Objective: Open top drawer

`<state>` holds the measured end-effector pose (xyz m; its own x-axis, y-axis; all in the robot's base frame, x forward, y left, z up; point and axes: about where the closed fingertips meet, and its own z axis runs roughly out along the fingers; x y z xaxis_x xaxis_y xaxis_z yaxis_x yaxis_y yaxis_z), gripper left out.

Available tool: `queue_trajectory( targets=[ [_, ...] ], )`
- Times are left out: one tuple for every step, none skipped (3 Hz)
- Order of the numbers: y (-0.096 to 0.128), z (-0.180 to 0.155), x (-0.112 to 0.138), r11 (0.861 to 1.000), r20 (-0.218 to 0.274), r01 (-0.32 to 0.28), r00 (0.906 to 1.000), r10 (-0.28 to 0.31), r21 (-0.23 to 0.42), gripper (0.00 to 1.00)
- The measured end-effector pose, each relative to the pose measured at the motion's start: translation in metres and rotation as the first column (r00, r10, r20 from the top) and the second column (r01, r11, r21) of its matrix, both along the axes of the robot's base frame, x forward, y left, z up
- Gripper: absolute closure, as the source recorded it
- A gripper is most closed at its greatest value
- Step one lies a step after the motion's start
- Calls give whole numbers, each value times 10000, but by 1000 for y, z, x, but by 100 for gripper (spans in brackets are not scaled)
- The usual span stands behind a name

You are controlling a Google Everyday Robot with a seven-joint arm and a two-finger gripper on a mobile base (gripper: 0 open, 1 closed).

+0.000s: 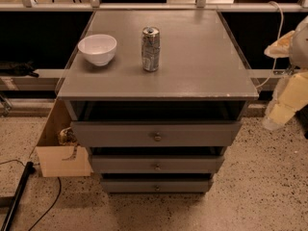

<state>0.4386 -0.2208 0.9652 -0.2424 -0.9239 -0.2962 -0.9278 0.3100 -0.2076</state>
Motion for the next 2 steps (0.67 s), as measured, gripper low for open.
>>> queue_trajectory(
  targets=[
    [-16,-69,-14,9639,-806,881,9943,-698,2511,0],
    [-11,-118,-36,8804,-1734,1578,9809,-878,4473,0]
  ],
)
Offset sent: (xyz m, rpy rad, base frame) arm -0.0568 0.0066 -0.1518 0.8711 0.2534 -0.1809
